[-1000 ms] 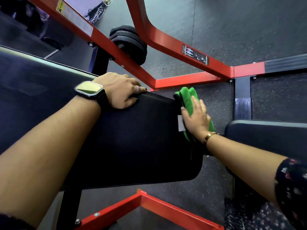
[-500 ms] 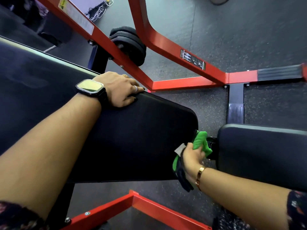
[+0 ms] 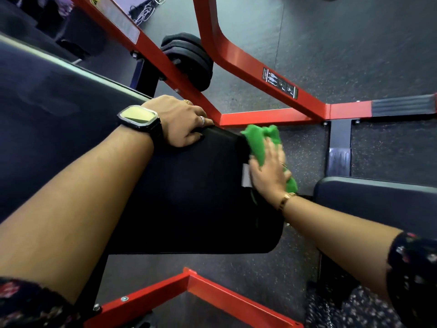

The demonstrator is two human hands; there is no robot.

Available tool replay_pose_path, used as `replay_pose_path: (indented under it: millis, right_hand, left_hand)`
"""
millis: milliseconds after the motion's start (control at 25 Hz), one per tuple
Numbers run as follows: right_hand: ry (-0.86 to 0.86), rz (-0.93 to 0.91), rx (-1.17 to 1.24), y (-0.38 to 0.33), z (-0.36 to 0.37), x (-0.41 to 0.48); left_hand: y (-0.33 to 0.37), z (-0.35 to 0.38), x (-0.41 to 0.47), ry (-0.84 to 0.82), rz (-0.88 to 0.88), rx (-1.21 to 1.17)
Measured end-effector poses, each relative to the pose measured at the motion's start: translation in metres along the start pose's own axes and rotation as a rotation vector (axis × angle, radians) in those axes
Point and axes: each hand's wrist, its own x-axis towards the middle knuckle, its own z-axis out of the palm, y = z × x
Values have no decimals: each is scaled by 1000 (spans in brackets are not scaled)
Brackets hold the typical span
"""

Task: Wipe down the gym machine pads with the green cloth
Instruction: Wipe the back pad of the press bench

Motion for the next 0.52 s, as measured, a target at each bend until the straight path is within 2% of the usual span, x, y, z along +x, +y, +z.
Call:
replay_pose_path:
  millis: [160,360,440,520]
  right_hand:
    - [-17,302,172,76,7,-48]
    - [-37,705,207,49,30,-95]
    - [-44,725,210,22,26,-84]
    - [-52,617,203,-16,16,-66]
  left_hand:
    - [-1,-3,-19,68,-47,-13]
    - [-5,-4,-40,143,-86,5]
    - [-8,-3,-44,141,-59,19]
    - [-14,-4,-50,126,-74,22]
